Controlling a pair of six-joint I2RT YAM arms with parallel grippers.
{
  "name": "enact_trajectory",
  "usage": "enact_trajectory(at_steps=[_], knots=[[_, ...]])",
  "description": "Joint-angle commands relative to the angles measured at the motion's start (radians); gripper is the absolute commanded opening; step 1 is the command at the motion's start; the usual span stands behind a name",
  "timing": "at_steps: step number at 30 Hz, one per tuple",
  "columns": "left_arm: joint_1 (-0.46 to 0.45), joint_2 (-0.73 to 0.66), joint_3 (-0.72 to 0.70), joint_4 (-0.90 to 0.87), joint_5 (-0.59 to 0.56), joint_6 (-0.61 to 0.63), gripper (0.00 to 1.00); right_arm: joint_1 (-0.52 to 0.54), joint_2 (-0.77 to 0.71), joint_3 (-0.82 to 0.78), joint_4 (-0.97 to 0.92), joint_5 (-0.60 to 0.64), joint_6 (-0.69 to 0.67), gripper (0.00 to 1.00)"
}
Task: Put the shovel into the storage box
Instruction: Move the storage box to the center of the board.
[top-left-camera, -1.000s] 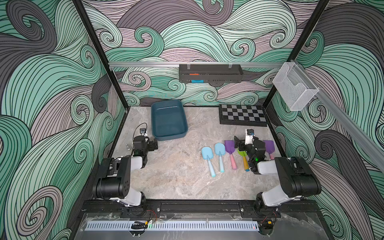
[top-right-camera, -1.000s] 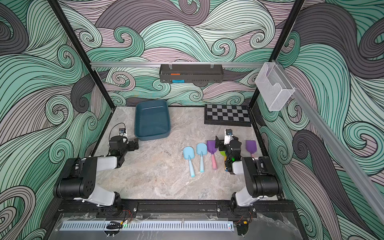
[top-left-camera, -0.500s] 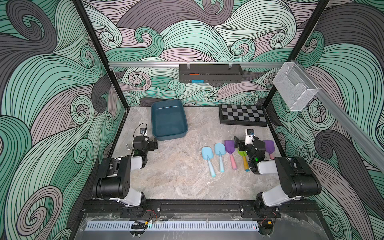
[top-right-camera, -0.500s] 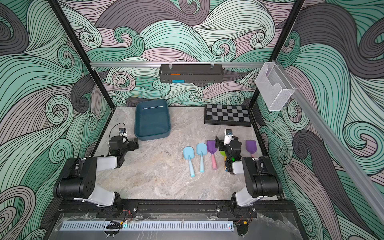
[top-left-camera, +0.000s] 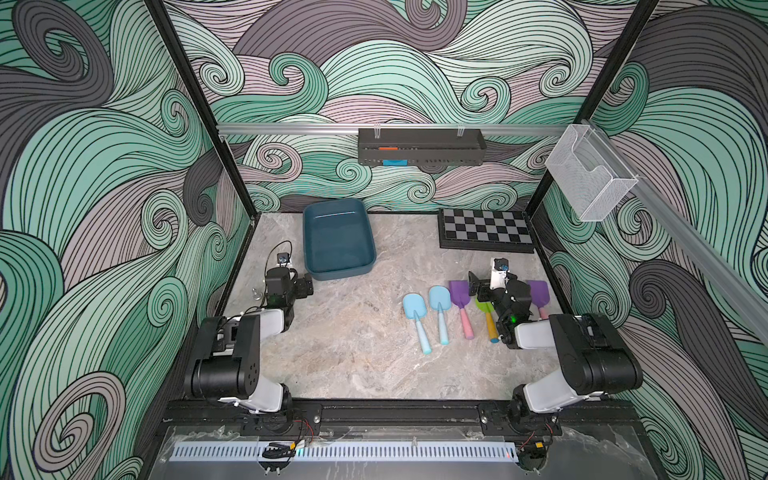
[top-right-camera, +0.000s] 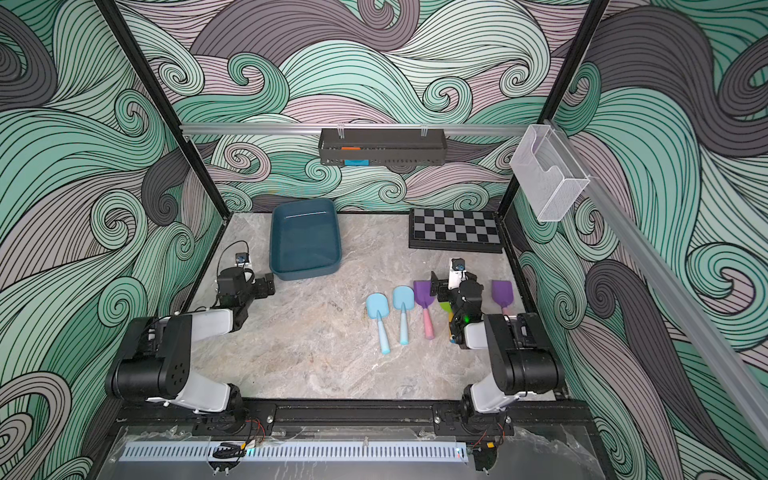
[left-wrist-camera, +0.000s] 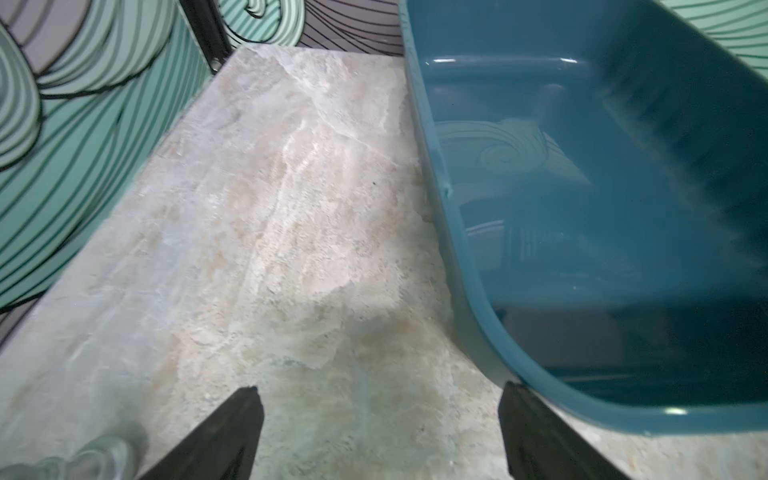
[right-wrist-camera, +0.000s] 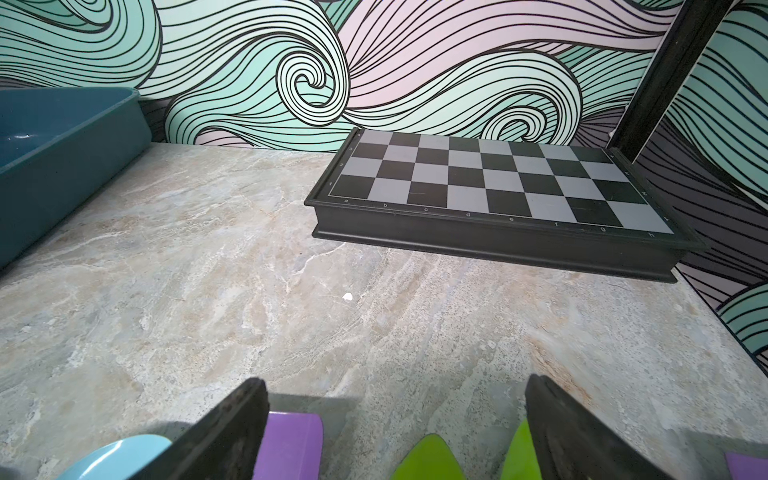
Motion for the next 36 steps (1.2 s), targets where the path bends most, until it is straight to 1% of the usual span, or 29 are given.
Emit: enact_trajectory(at_steps=[1,6,8,9,10,12,14,16,18,22,26,28,33,34,36], knots=[[0.006,-0.108,0.036,-0.112,-0.125,-0.068,0.92,0.021,-0.048,-0.02,0.017,0.077,-0.003,0.99],[0.004,-0.226,0.057,-0.268,-0.173,-0.101,0.89,0.073,-0.176,-0.034,-0.054,0.167,-0.041,0.99],[0.002,-0.265,0.072,-0.31,-0.109,-0.108,0.89,0.105,-0.256,-0.032,-0.112,0.216,-0.062,0.99],[0.0,-0.276,0.088,-0.324,-0.055,-0.119,0.88,0.129,-0.303,-0.026,-0.15,0.258,-0.059,0.99],[-0.005,-0.276,0.111,-0.341,0.006,-0.136,0.88,0.146,-0.351,-0.018,-0.19,0.269,-0.049,0.99],[-0.021,-0.233,0.185,-0.384,0.145,-0.157,0.85,0.179,-0.44,0.012,-0.296,0.275,-0.016,0.99],[-0.055,-0.153,0.302,-0.467,0.246,-0.154,0.8,0.21,-0.522,0.068,-0.453,0.261,0.009,0.99],[-0.095,-0.063,0.424,-0.57,0.3,-0.132,0.75,0.241,-0.594,0.128,-0.618,0.239,0.055,0.99],[-0.14,0.038,0.554,-0.659,0.341,-0.112,0.74,0.256,-0.647,0.191,-0.786,0.202,0.113,0.99],[-0.204,0.165,0.7,-0.735,0.421,-0.099,0.74,0.284,-0.676,0.257,-0.959,0.123,0.167,0.99],[-0.252,0.285,0.803,-0.817,0.422,-0.093,0.74,0.297,-0.669,0.276,-1.045,0.054,0.227,0.99],[-0.268,0.326,0.824,-0.84,0.419,-0.088,0.74,0.302,-0.654,0.275,-1.063,0.024,0.254,0.98],[-0.309,0.364,0.806,-0.842,0.395,-0.077,0.74,0.319,-0.59,0.284,-1.105,0.007,0.277,0.89],[-0.314,0.367,0.801,-0.842,0.392,-0.075,0.74,0.322,-0.576,0.293,-1.111,0.007,0.277,0.89],[-0.322,0.375,0.793,-0.836,0.385,-0.074,0.74,0.327,-0.532,0.333,-1.122,-0.011,0.268,0.93]])
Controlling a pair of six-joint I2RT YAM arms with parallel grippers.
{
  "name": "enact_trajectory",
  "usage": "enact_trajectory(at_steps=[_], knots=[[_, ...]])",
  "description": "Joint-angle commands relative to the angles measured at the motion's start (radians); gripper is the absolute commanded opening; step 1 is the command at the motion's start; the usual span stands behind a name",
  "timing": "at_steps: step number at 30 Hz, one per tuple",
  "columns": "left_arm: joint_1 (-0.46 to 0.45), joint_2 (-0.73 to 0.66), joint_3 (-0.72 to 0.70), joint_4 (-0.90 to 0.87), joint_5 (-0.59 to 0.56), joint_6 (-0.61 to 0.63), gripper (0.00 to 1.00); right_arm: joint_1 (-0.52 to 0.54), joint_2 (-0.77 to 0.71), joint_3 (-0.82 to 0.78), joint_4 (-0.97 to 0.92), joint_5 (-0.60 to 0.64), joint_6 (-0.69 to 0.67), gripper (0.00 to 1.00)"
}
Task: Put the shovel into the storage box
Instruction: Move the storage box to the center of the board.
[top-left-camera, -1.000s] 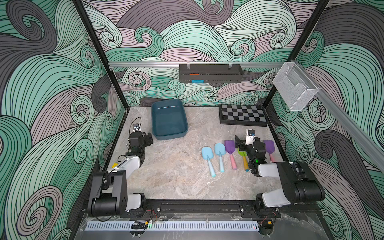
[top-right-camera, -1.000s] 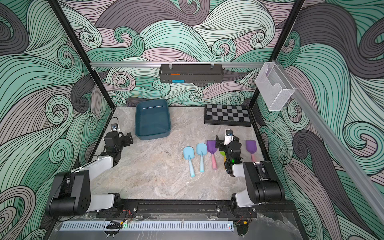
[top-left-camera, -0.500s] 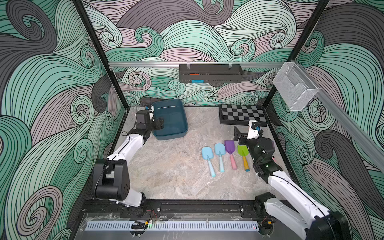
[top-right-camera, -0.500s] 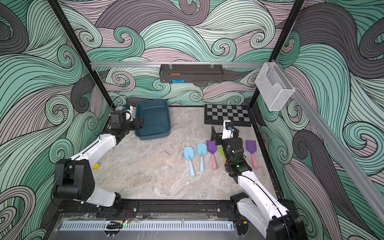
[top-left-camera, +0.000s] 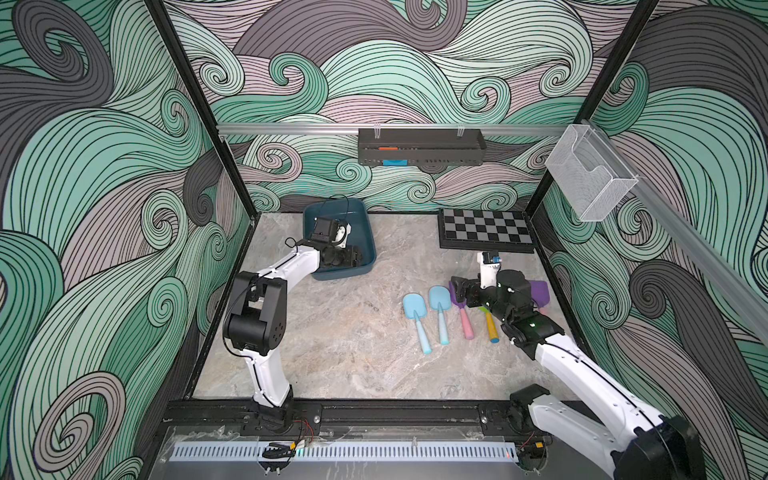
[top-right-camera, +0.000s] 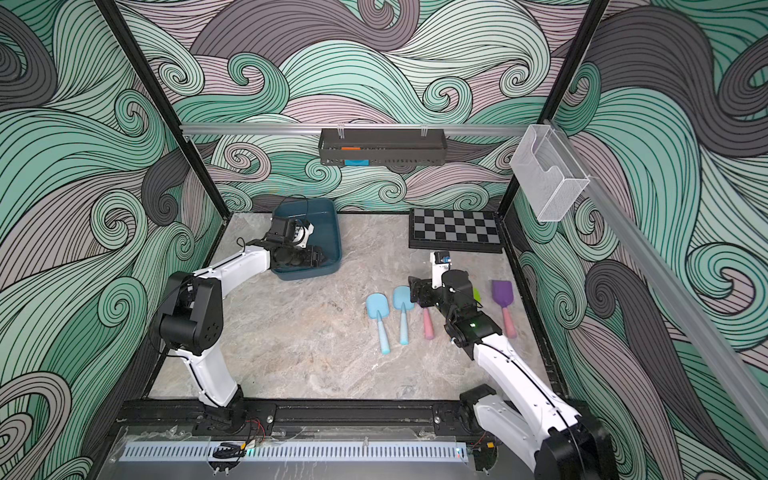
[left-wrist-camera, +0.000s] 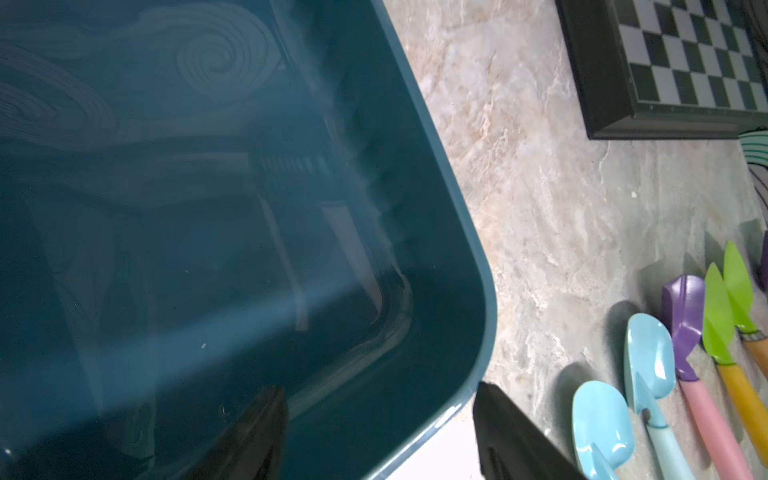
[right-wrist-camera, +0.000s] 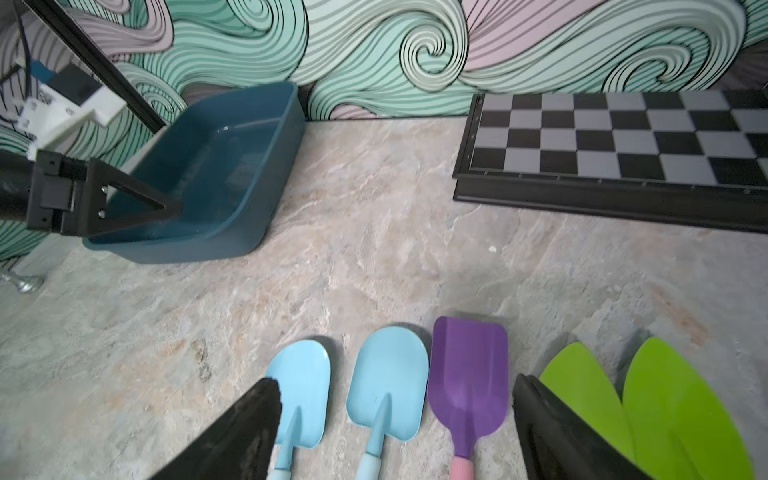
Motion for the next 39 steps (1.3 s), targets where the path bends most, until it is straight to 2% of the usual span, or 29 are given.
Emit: enact_trajectory(at_steps=[1,7,12,24,39], knots=[[-0.017,0.007,-0.005,-0.022,-0.005,0.023,0.74,0.012,0.054,0.08,-0.045,-0.045,0.013,0.94],[-0.032,0.008,-0.023,-0.008,-0.005,0.017,0.75,0.039,0.128,0.189,-0.019,-0.076,-0.024,0.98],[-0.039,0.018,-0.023,-0.014,-0.006,0.023,0.75,0.049,0.17,0.242,0.0,-0.091,-0.025,0.96],[-0.039,0.027,0.001,-0.038,-0.023,0.042,0.76,0.069,0.34,0.383,-0.134,-0.043,-0.057,0.97],[-0.07,0.077,-0.03,-0.07,0.029,0.037,0.69,0.083,0.352,0.344,-0.136,-0.036,-0.063,0.99]])
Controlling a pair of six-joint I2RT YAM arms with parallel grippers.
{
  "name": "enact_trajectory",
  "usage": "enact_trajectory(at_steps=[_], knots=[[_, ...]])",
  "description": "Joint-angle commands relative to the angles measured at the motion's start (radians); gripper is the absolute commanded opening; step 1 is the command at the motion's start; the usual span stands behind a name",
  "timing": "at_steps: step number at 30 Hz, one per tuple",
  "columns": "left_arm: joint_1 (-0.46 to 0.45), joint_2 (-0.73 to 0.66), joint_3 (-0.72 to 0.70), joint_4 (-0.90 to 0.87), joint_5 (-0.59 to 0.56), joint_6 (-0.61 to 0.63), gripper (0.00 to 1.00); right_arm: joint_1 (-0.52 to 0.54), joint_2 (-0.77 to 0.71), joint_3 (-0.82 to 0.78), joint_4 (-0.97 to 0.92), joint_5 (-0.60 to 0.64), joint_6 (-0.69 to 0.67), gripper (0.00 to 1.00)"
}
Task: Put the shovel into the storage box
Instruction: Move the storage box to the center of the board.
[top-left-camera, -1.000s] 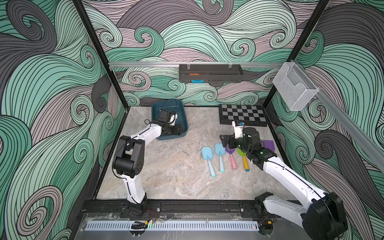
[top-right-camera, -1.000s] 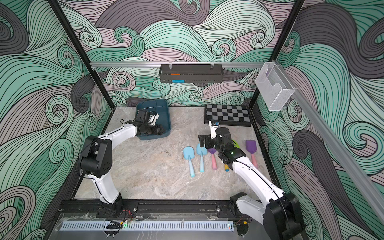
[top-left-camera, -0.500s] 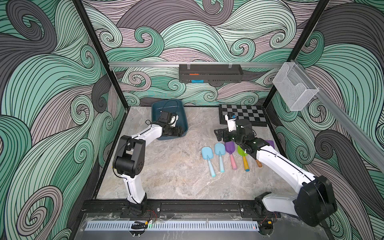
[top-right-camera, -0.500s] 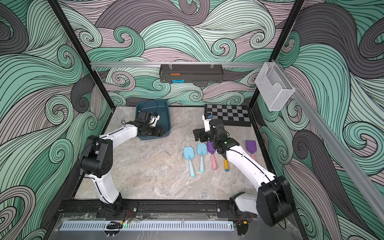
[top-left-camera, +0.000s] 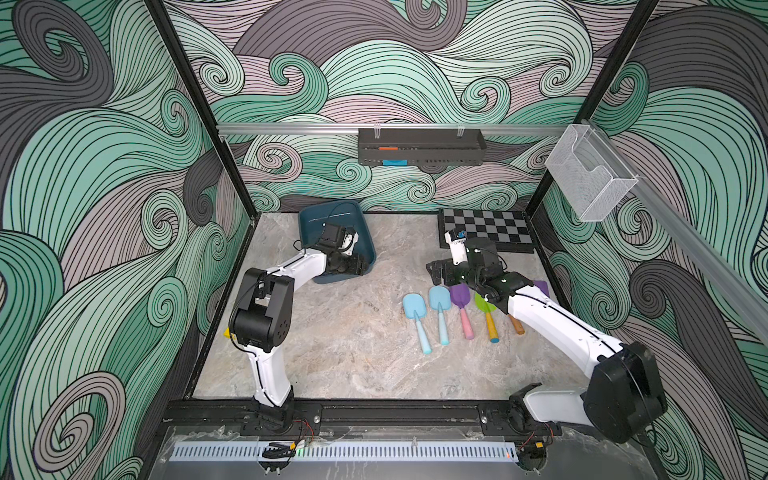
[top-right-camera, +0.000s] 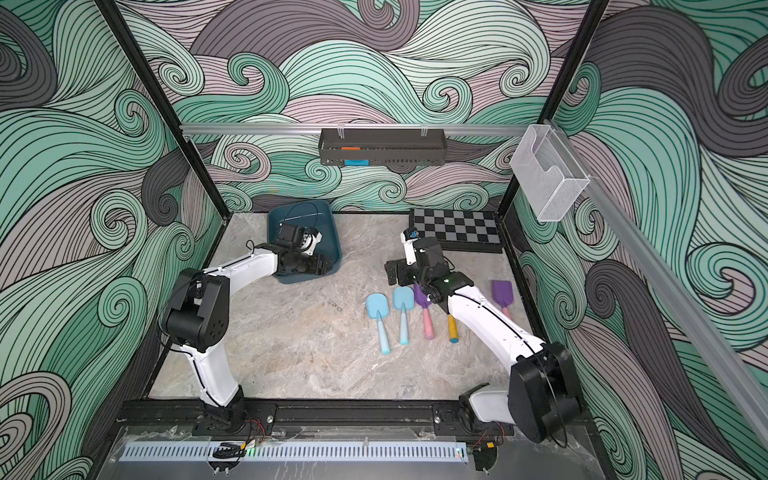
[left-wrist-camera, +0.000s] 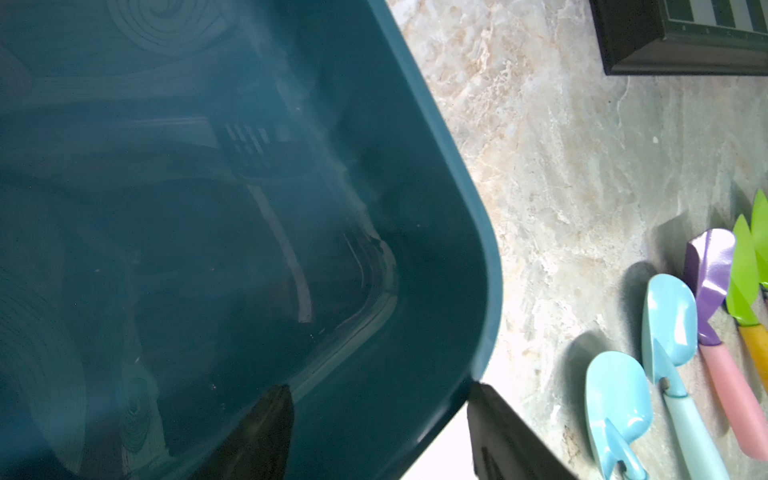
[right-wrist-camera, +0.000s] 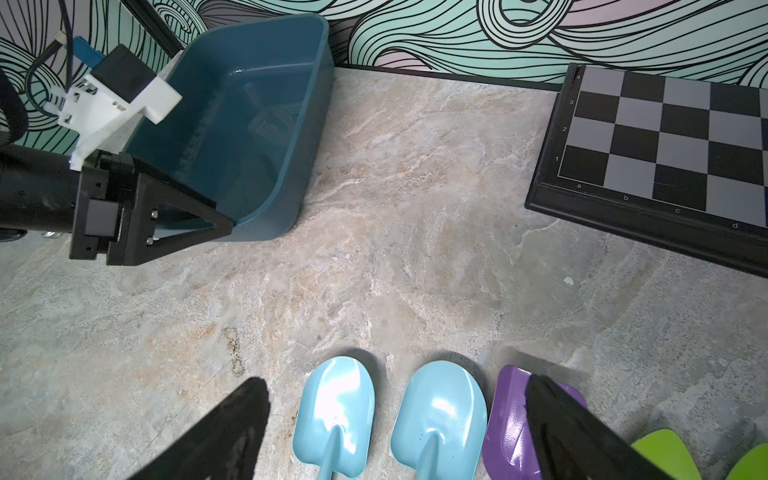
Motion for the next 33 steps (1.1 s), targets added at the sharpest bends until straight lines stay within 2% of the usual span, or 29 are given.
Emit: enact_trajectory(at_steps=[1,8,15,25,28,33], knots=[[-0.037,0.034,-0.012,-0.076,0.027,0.014,0.68,0.008,-0.005,-0.024,0.012,0.009,-0.006,0.99],[-0.134,-0.004,-0.103,-0.099,0.054,0.03,0.68,0.01,0.005,-0.048,0.021,0.004,-0.003,0.99],[-0.246,-0.059,-0.144,-0.122,0.029,0.0,0.68,0.012,-0.013,-0.09,0.024,0.004,0.011,0.99],[-0.393,-0.084,-0.13,-0.198,-0.016,-0.01,0.68,0.029,-0.058,-0.186,0.024,0.004,0.029,0.99],[-0.413,-0.106,-0.143,-0.221,-0.068,-0.027,0.69,0.035,-0.066,-0.207,0.02,0.0,0.037,0.99],[-0.412,-0.187,-0.156,-0.241,-0.236,-0.085,0.69,0.064,-0.097,-0.249,0.021,-0.002,0.059,0.99]])
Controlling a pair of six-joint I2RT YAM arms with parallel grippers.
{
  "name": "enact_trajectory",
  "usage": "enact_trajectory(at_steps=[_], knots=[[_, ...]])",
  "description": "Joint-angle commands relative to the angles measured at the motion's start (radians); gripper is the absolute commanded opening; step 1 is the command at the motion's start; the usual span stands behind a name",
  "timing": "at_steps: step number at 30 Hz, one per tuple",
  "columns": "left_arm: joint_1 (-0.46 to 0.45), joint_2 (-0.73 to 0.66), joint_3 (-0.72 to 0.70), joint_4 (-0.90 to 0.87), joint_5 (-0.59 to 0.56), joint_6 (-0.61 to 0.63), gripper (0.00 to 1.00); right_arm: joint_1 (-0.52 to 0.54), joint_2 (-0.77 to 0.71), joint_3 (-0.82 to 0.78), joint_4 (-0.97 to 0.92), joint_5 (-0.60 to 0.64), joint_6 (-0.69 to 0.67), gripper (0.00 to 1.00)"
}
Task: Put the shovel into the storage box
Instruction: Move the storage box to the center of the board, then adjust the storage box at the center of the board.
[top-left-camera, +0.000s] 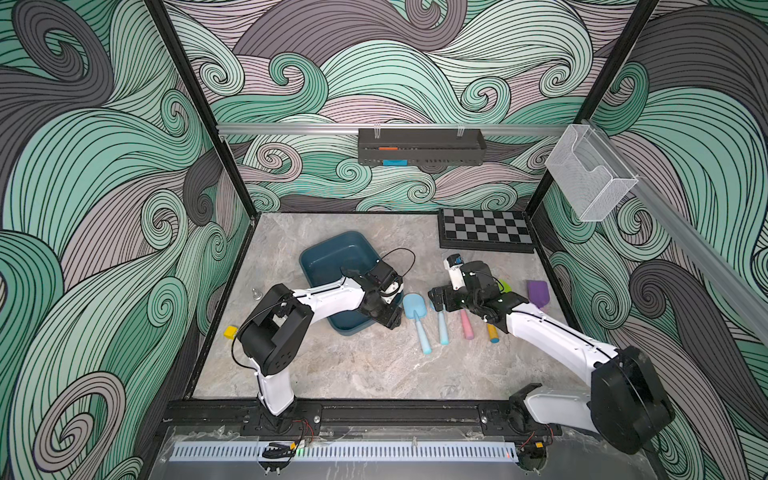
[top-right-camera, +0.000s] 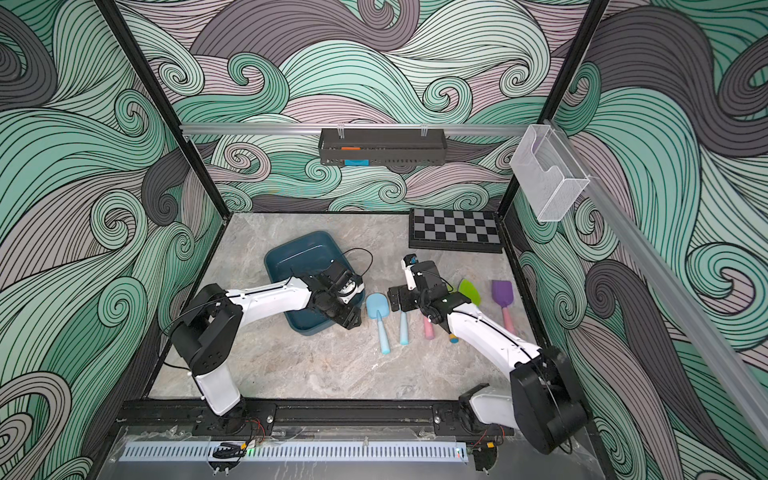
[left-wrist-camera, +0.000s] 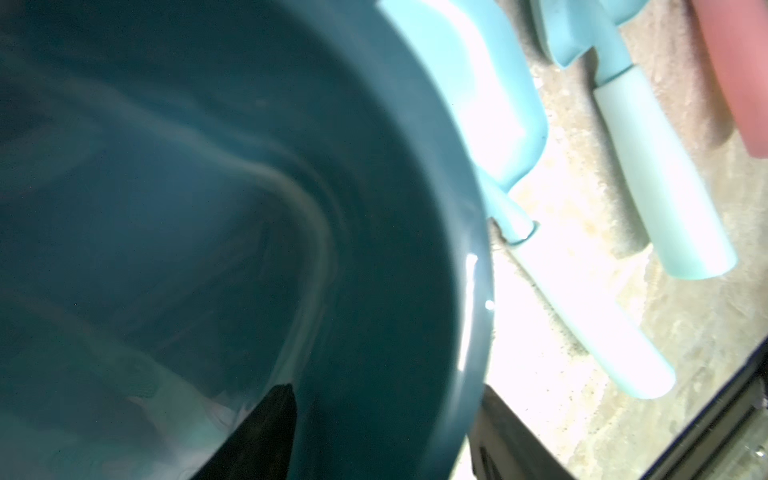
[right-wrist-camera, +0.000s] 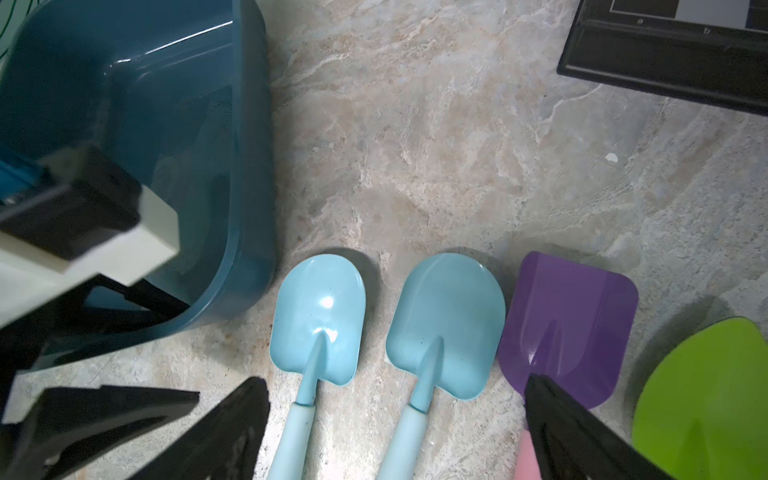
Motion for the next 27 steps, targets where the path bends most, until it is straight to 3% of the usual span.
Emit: enact_trajectory(at_steps=[1,7,11,16,21,27], knots=[[0.004,-0.07,0.015,-0.074,-0.148,-0.044,0.69,0.021,-0.042,-0.025,0.009,0.003,0.021,0.99],[0.004,-0.108,0.01,-0.189,-0.248,-0.084,0.67,0.024,-0.096,-0.056,0.0,0.023,0.016,0.99],[0.02,-0.255,-0.076,-0.061,-0.374,-0.133,0.72,0.026,-0.076,-0.062,0.004,0.01,0.023,0.99],[0.098,-0.304,-0.03,0.023,-0.414,-0.153,0.76,0.035,-0.058,-0.058,0.004,0.007,0.017,0.99],[0.149,-0.218,0.088,0.014,-0.39,-0.115,0.78,0.036,-0.065,-0.061,-0.001,0.024,0.002,0.99],[0.274,0.059,0.307,-0.081,-0.332,-0.143,0.77,0.036,-0.066,-0.065,-0.001,0.015,-0.001,0.99]])
